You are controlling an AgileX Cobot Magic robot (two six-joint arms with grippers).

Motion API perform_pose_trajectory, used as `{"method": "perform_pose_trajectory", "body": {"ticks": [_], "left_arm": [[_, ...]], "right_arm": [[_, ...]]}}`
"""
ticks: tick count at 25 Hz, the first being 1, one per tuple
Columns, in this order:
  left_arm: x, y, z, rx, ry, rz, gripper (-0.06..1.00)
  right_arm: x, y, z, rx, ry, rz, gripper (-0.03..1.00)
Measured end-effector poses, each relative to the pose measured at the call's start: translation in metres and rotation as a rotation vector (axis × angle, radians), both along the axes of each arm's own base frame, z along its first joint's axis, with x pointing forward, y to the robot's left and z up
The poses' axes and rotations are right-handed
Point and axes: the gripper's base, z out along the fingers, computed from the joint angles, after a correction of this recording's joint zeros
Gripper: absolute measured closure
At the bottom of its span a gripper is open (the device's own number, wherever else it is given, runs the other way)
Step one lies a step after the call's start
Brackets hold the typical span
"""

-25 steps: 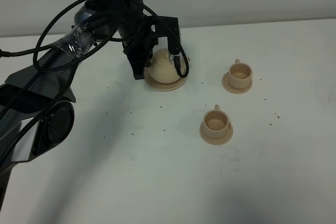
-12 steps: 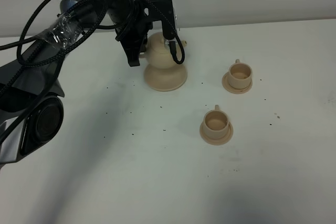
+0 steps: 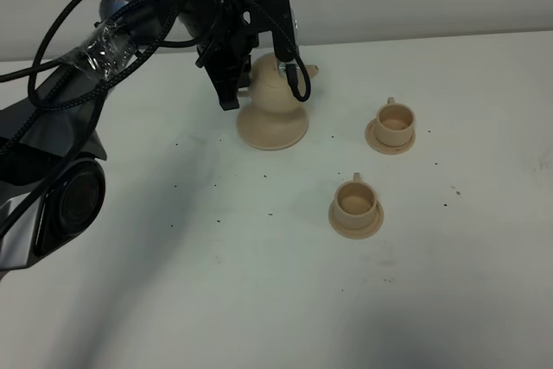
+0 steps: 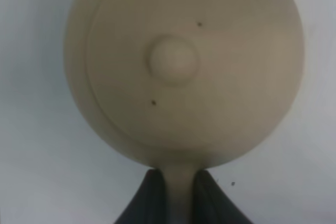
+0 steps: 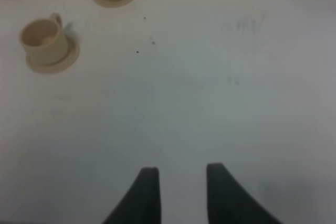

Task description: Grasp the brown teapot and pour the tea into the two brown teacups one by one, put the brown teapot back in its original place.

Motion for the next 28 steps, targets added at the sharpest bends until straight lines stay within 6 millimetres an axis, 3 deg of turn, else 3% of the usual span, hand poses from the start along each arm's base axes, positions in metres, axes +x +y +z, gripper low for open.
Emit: {"method": "perform_pose_trajectory", "body": {"ticks": [12,17,21,28], "left_arm": [[-0.014,-0.051,0.003,-0.022,-0.101,-0.104,0.82],[-0.02,-0.075,-0.012,-0.014,-0.113,-0.147,0.82],[-0.021,-0.079,-0.026,-0.015,-0.087,-0.127,0.82],[-0.019,-0.081,-0.025,-0.038,-0.099,-0.117,0.82]], "right_arm": [[0.0,0.0,0.0,0.0,0.0,0.0,0.73],[0.0,0.0,0.0,0.0,0.0,0.0,0.73],[0.0,0.0,0.0,0.0,0.0,0.0,0.73],[0.0,0.0,0.0,0.0,0.0,0.0,0.73]]}}
